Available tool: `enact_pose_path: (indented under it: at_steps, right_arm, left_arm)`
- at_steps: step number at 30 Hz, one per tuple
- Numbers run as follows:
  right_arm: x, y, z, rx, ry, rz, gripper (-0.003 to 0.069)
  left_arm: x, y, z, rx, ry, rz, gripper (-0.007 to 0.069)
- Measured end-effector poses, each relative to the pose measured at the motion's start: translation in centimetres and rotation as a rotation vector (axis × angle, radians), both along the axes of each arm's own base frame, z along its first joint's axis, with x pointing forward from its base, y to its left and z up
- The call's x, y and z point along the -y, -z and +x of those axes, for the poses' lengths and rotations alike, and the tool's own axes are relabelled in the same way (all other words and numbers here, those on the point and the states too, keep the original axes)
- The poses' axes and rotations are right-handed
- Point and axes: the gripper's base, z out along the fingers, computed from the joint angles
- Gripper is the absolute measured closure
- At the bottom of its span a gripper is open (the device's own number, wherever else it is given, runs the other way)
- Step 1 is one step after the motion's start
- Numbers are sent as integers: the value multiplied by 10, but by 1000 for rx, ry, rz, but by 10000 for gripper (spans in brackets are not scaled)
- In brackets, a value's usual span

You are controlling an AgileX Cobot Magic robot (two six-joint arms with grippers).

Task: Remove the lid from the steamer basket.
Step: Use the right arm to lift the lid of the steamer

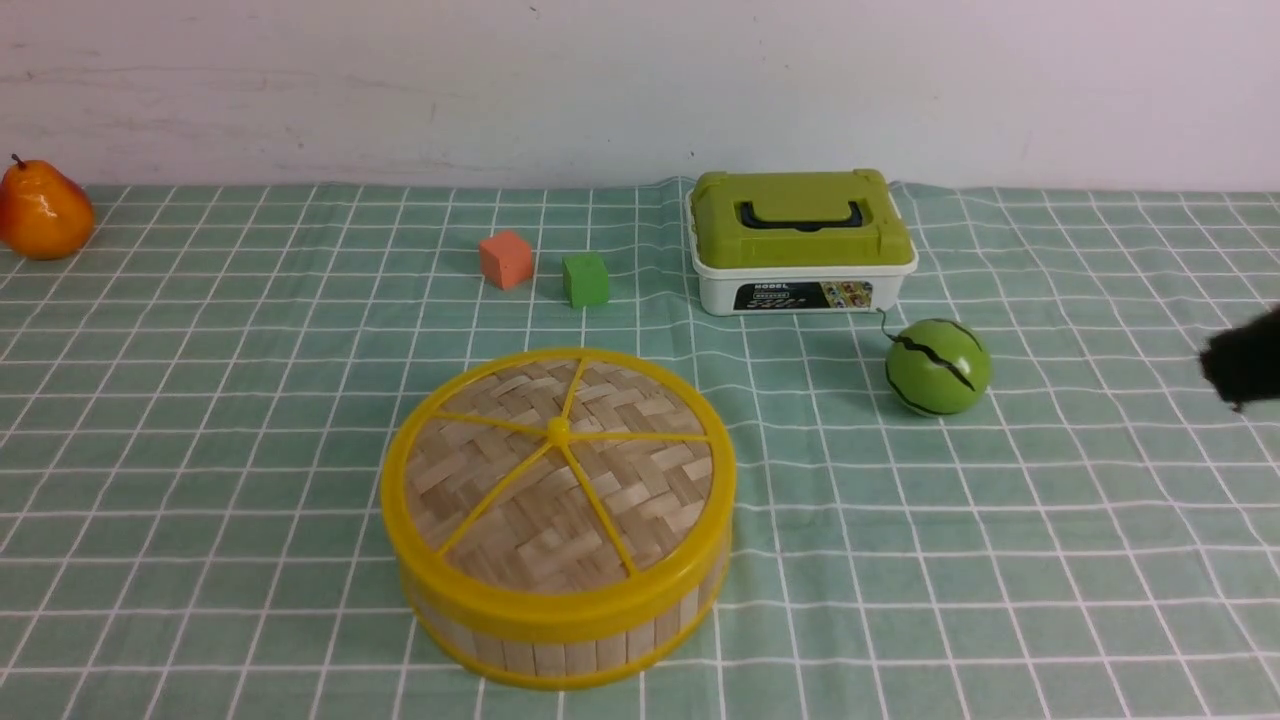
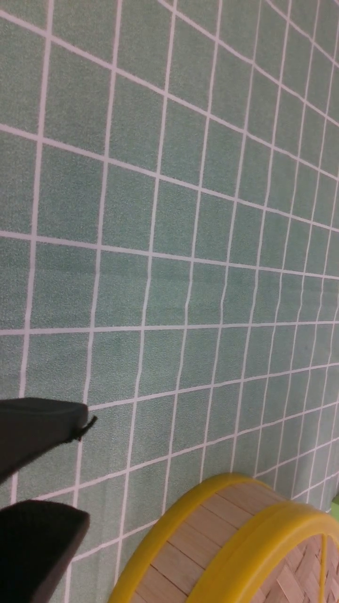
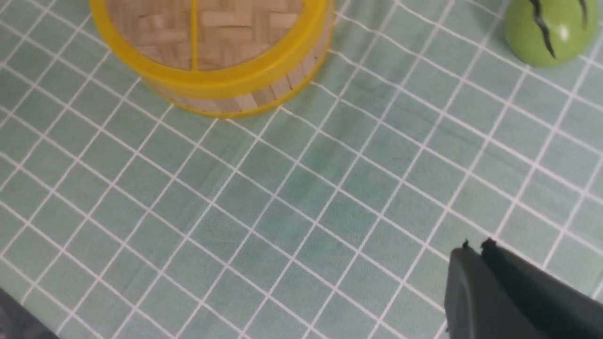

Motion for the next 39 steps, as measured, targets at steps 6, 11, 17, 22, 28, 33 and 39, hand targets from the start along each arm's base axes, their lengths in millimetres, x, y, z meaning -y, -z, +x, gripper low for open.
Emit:
enact_pose_path:
  at_steps: [6, 11, 17, 22, 28, 33, 39]
  right_arm:
    - [-85, 8, 59, 0, -141, -211, 657]
    - [-144, 25, 89, 9, -220, -260, 655]
    - [-207, 58, 121, -11, -269, -257, 622]
    - [-236, 87, 143, -43, -240, -245, 524]
    - [-254, 126, 161, -107, -208, -241, 312]
    - [-266, 141, 164, -145, -215, -172, 226]
    - [-271, 151, 164, -168, -220, -146, 274]
  left_arm:
    - [0, 0, 0, 0, 0, 0, 386]
    - [0, 0, 0, 0, 0, 0, 386]
    - [0, 0, 0, 0, 0, 0, 386]
    - [0, 0, 0, 0, 0, 0, 386]
    - [0, 0, 0, 0, 0, 0, 386]
    - [0, 0, 0, 0, 0, 0, 386]
    - [0, 0, 0, 0, 0, 0, 386]
